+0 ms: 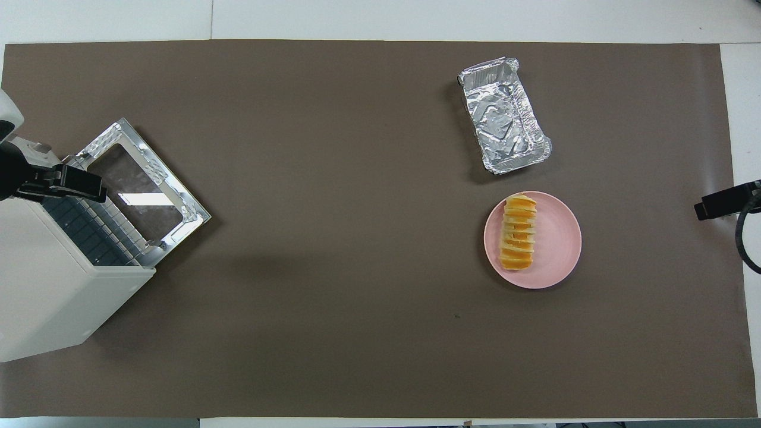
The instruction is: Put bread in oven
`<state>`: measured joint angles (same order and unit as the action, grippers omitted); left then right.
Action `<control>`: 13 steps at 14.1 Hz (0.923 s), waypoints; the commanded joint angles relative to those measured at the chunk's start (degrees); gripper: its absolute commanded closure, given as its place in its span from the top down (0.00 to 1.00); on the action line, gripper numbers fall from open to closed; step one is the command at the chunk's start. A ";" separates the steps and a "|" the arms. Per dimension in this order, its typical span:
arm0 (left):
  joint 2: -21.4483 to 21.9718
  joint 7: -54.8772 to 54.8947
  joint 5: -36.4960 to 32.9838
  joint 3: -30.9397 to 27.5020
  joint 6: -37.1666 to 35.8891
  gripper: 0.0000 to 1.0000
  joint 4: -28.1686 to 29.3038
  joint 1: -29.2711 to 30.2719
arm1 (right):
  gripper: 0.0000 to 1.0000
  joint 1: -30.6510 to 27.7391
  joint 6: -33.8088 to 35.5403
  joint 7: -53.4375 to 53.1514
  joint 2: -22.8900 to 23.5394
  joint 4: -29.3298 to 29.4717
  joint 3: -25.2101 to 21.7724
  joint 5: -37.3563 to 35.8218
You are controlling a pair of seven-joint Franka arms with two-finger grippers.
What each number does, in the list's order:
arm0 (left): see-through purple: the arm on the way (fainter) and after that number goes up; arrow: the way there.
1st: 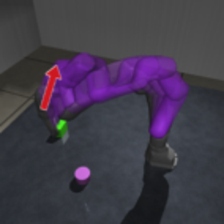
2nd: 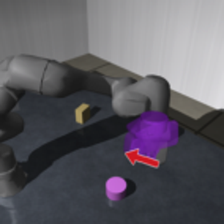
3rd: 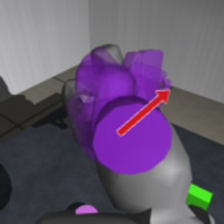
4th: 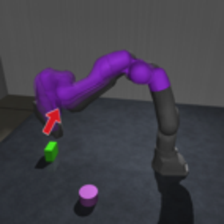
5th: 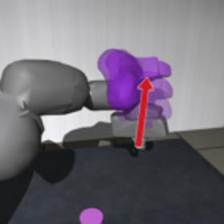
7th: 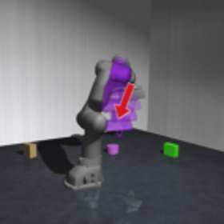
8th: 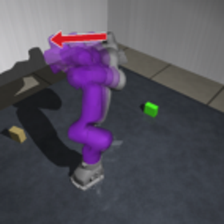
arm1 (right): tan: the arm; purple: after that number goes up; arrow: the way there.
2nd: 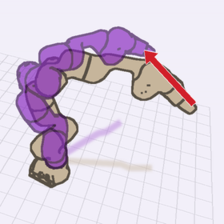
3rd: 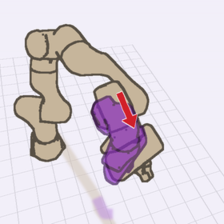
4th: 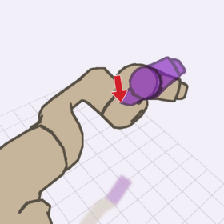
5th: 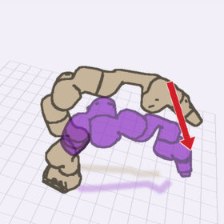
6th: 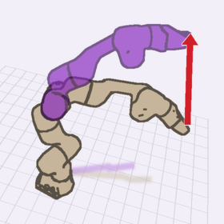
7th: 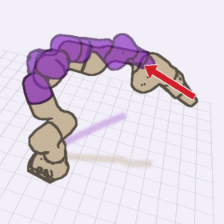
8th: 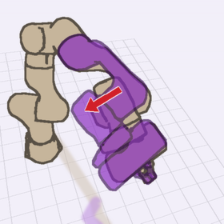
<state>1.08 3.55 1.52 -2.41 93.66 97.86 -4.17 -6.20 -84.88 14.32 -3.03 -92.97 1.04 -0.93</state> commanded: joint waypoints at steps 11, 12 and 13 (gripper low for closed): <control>0.77 0.49 0.77 -0.23 -0.58 1.00 0.05 0.04 | 1.00 -0.39 -6.51 0.35 -2.94 -6.59 0.89 -0.39; 0.77 0.58 0.77 -0.23 -0.58 1.00 0.05 0.04 | 1.00 0.22 -8.97 -0.08 -4.25 -9.74 1.33 -0.30; 0.77 0.58 0.77 -0.23 -0.49 1.00 0.05 0.04 | 1.00 1.53 -11.43 -1.83 -5.40 -12.73 1.33 -0.30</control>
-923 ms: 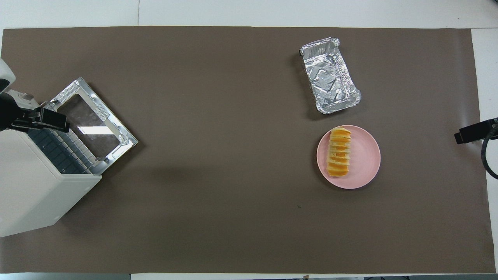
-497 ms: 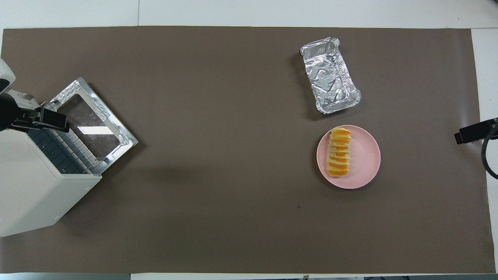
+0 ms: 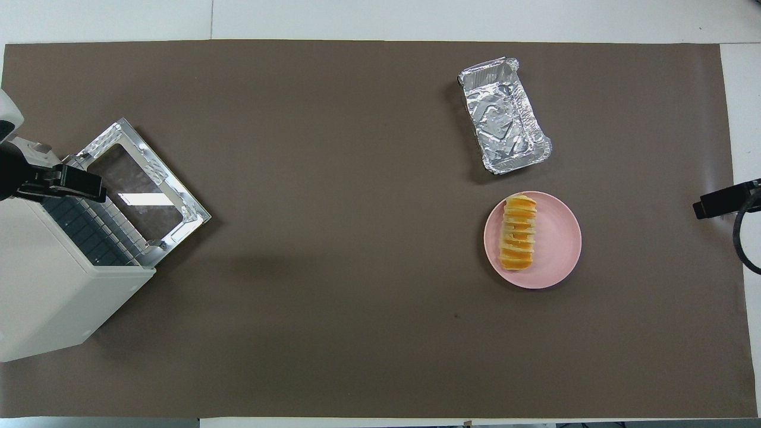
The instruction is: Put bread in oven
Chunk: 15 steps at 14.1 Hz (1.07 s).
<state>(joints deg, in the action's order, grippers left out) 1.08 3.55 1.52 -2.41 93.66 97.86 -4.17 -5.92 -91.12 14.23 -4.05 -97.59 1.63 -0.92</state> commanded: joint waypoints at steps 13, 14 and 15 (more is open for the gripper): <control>0.77 0.58 0.77 -0.23 -0.58 1.00 0.05 0.04 | 1.00 13.30 -45.87 -30.75 6.15 -29.66 0.83 -0.31; 0.77 0.49 0.77 -0.23 -0.58 1.00 0.05 0.04 | 1.00 13.48 -48.25 -30.76 6.34 -30.80 0.83 -0.31; 0.77 0.58 0.77 -0.23 -0.58 1.00 0.05 0.04 | 1.00 13.48 -50.53 -30.76 6.51 -32.21 0.75 -0.31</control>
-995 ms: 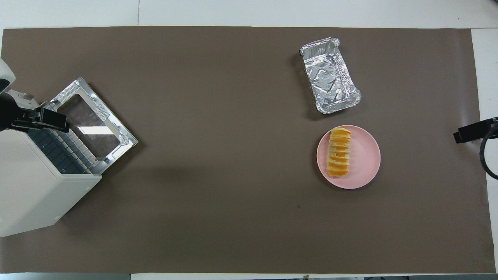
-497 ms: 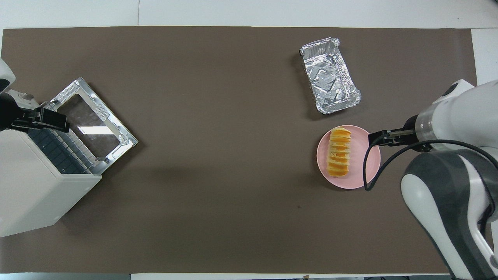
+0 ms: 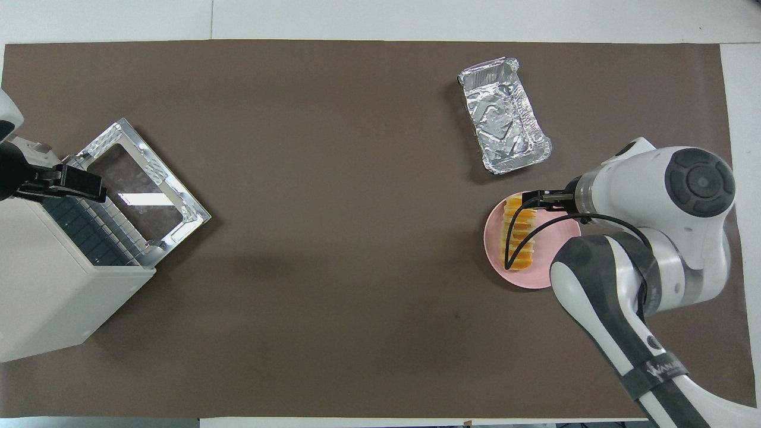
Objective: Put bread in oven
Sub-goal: 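Reach the right gripper down and grasp the orange bread on the plate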
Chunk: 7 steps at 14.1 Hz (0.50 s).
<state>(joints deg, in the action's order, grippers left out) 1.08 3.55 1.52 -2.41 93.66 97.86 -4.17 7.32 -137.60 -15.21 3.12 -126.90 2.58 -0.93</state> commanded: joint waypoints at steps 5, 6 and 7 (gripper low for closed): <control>0.77 0.58 0.77 -0.23 -0.58 1.00 0.05 0.04 | 1.00 0.33 -8.99 -1.31 0.66 -5.36 -0.12 -0.30; 0.77 0.58 0.77 -0.23 -0.58 1.00 0.05 0.04 | 1.00 0.76 -10.13 -1.05 0.66 -6.07 -0.12 -0.30; 0.77 0.49 0.77 -0.23 -0.58 1.00 0.05 0.04 | 1.00 1.12 -11.19 -0.53 1.10 -6.42 -0.12 -0.30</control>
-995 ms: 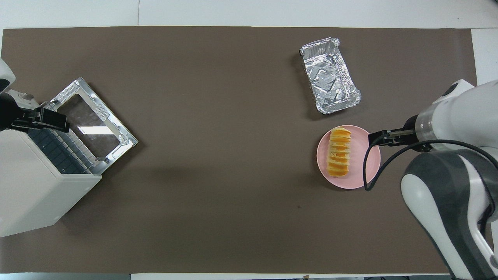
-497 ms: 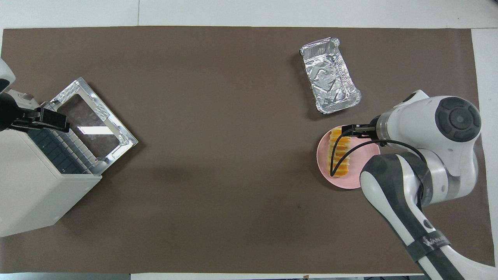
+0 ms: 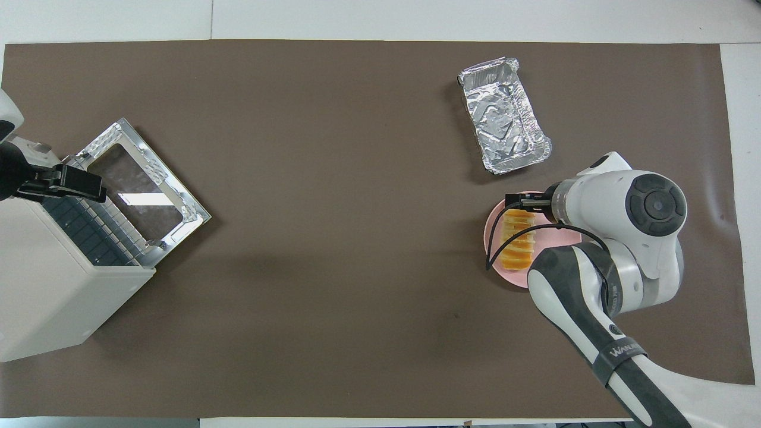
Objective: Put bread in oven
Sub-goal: 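Reach the right gripper down and grasp the orange bread on the plate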
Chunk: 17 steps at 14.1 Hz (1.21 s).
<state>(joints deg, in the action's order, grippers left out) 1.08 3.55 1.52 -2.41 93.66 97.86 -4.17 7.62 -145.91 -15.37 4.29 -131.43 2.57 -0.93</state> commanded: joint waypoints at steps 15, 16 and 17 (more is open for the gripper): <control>0.77 0.58 0.77 -0.23 -0.58 1.00 0.05 0.04 | 0.00 0.90 -8.07 7.02 0.99 -4.45 -0.19 -0.21; 0.77 0.49 0.77 -0.23 -0.58 1.00 0.05 0.04 | 0.00 0.99 -8.08 7.02 1.07 -4.27 -0.19 -0.21; 0.77 0.49 0.77 -0.23 -0.58 1.00 0.05 0.04 | 0.00 0.99 -8.08 7.02 1.16 -3.84 -0.11 -0.21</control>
<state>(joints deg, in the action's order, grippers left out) 1.08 3.55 1.52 -2.41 93.66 97.86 -4.17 9.31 -152.31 -8.78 5.20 -135.22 2.13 -0.94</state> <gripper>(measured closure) 0.000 0.621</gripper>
